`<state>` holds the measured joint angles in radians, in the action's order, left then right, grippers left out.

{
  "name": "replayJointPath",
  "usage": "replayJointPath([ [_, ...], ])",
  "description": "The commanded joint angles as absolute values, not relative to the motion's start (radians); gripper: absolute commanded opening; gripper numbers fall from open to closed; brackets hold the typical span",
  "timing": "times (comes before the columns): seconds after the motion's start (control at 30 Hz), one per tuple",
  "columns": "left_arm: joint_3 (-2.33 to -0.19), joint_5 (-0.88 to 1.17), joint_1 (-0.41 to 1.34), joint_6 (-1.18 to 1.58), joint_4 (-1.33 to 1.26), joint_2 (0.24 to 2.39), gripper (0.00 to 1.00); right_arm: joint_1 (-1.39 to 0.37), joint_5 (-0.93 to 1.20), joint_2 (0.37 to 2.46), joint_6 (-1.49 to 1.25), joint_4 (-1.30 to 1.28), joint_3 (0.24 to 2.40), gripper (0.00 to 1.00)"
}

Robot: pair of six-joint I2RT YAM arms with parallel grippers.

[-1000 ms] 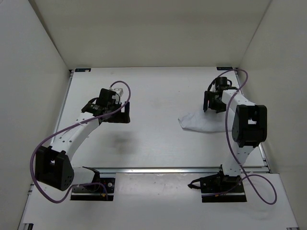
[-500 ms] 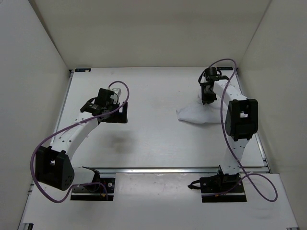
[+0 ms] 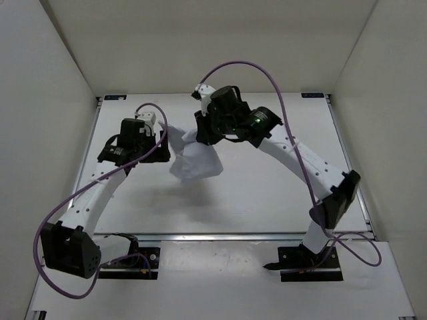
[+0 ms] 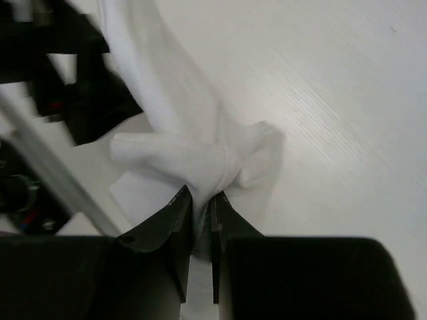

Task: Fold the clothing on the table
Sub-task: Move the skirt to the center of the board

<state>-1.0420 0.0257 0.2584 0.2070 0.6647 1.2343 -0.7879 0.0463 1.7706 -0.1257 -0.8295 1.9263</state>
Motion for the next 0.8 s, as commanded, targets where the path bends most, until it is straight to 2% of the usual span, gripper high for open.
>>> replayJointPath([
  [0.0,-1.121,0.003,0.232,0.203,0.644,1.129,0.98,-0.749,0.196,1.6,-0.208,-0.738,1.904,0.0],
  [0.13,-1.161,-0.031,0.25,0.204,0.65,1.077,0.99,-0.654,0.284,1.525,-0.238,-0.576,1.683,0.0],
  [0.3,-1.141,-0.011,0.25,0.218,0.641,1.063,0.99,-0.455,0.278,1.557,-0.199,-0.469,1.375,0.14],
  [0.37,-1.115,-0.005,0.265,0.228,0.643,1.057,0.99,-0.332,0.389,1.61,-0.248,-0.501,1.365,0.39],
  [0.4,-1.111,0.012,0.261,0.23,0.647,1.054,0.98,-0.272,0.446,1.633,-0.256,-0.55,1.38,0.49],
  [0.43,-1.095,0.012,0.274,0.238,0.637,1.051,0.99,-0.235,0.46,1.634,-0.246,-0.563,1.388,0.54],
  [0.47,-1.083,0.023,0.281,0.235,0.629,1.042,0.98,-0.233,0.404,1.606,-0.227,-0.569,1.384,0.65],
  [0.5,-1.071,0.034,0.284,0.248,0.618,1.051,0.98,-0.235,0.373,1.591,-0.218,-0.557,1.372,0.71],
  [0.57,-1.049,0.061,0.287,0.253,0.6,1.061,0.98,-0.261,0.251,1.502,-0.189,-0.531,1.31,0.97],
  [0.67,-1.031,0.087,0.311,0.276,0.557,1.091,0.99,-0.247,0.248,1.436,-0.205,-0.433,1.205,1.0],
  [0.77,-1.029,0.126,0.35,0.285,0.528,1.144,0.99,-0.238,0.264,1.462,-0.221,-0.393,1.16,0.95],
])
